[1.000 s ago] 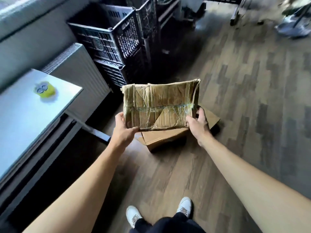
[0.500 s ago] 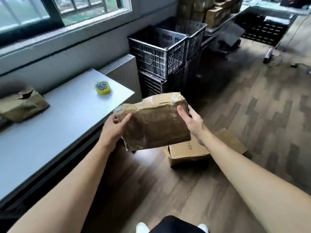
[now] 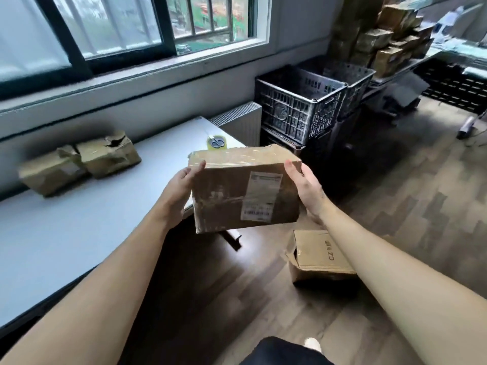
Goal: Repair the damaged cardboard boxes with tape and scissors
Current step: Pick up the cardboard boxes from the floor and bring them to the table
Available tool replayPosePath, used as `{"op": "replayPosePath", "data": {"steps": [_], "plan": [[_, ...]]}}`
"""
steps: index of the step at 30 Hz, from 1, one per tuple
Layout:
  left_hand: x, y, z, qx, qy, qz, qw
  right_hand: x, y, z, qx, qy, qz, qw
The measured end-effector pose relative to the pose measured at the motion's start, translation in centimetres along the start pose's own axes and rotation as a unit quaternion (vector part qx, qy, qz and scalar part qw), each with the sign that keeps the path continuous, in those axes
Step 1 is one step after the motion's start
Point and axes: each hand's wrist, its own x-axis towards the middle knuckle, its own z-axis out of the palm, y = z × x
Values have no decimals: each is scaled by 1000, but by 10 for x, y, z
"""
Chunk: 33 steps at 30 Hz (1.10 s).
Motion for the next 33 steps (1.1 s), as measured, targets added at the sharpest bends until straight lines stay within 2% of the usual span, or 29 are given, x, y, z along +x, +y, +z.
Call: {"op": "replayPosePath", "data": {"steps": [5,10,15,21,23,29,33], "plan": [[-2,-4,-39,46,6,56,997,24,4,38,-12,6,5,1000],[1,-10,-60,117,103,44,987,59,13,67,-46,-3,2,999],[25,-9,-90,205,229,46,951,107,14,106,-55,-56,-25,997],[64,-3,-124,241,274,21,931,177,14,146,-57,-97,-1,994],[77,-4,-131,226,283,17,932,199,11,160,-65,-105,8,992],[98,-1,-147,70,304,-23,950,239,8,201,-22,-131,55,990],[102,-6,-165,-13,321,-26,947,252,25,219,-10,-184,92,979]]}}
